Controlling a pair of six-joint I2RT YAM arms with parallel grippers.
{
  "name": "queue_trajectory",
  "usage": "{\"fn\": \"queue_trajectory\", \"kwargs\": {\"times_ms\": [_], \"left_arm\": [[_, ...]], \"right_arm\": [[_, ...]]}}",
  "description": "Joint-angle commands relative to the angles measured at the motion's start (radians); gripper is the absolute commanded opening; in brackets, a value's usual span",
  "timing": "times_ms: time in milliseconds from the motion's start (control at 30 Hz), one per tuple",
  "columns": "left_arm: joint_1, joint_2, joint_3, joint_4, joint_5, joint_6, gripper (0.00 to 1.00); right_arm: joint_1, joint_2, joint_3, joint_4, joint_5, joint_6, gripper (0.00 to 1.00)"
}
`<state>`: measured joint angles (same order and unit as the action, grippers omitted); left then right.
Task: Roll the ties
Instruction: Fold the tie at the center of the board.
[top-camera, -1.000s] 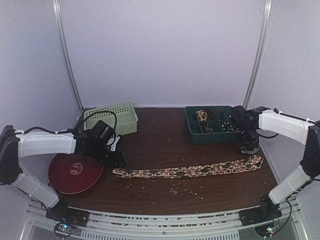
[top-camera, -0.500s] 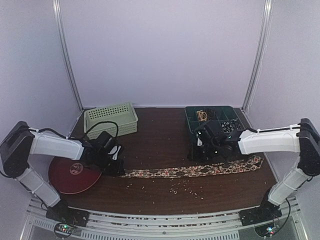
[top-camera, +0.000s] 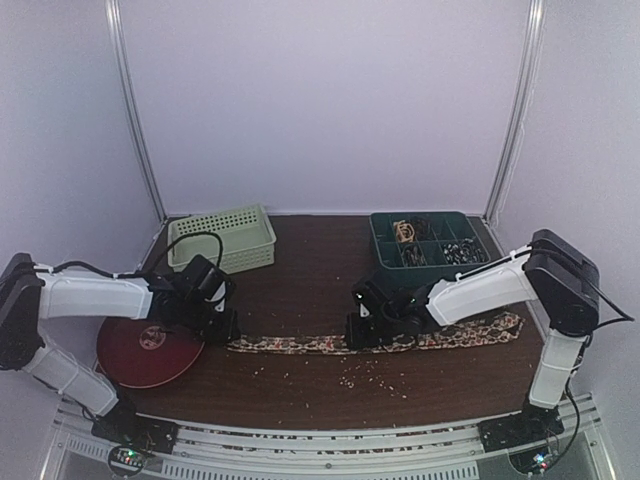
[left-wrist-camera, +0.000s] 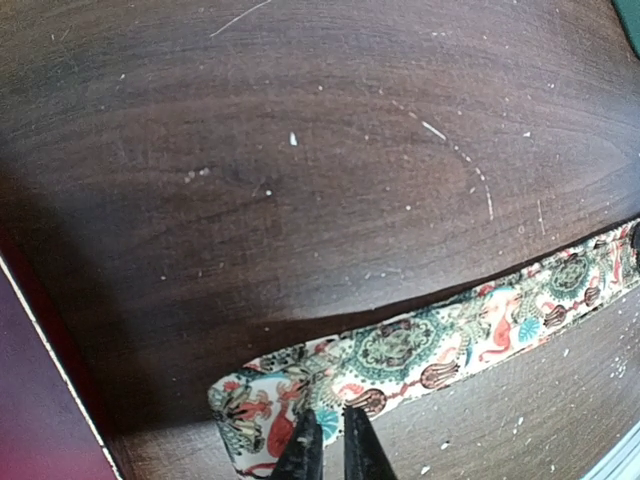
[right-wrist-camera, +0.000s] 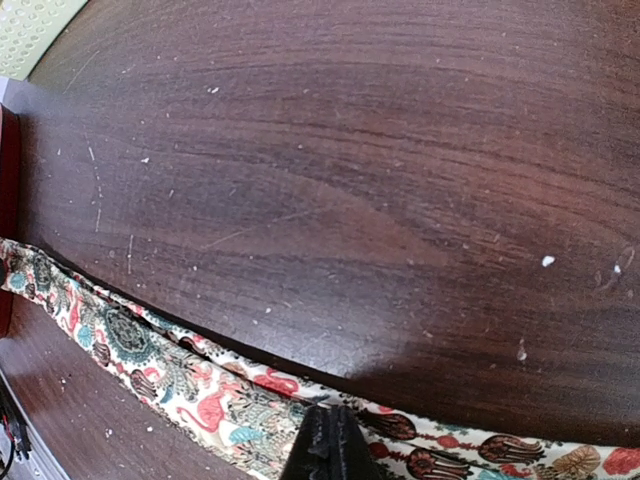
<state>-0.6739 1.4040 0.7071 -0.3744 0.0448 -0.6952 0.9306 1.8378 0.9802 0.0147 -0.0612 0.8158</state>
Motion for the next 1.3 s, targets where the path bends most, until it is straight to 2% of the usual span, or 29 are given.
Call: {"fn": "queue_trajectory", "kwargs": {"times_ms": [0,333,533,833,1267], "left_arm": [[0.007,-0.033,0.016,-0.005,0.03,0.018,0.1],[0.006,-0.068,0.016,0.093,0.257,0.058,0.05],[0.006,-0.038,0.036,0.094,0.253,0.062,0.0],[0.006,0.028,0.059,0.042,0.199,0.107,0.0],[0.006,0.04,0.026,0.016,0.128,0.095,0.0]], "right_arm": [[-0.002,0.003,-0.032,-0.029,0.057,-0.001,0.0],[-0.011,-0.104,-0.15,-0.082,0.122,-0.012,0.0],[-0.01,-0.153,-0.173,-0.092,0.125,-0.014,0.0],[0.041,-0.09,0.008,-0.029,0.026,0.001,0.0],[0.136,0.21,0.353,0.123,-0.16,0.05,0.0]]}}
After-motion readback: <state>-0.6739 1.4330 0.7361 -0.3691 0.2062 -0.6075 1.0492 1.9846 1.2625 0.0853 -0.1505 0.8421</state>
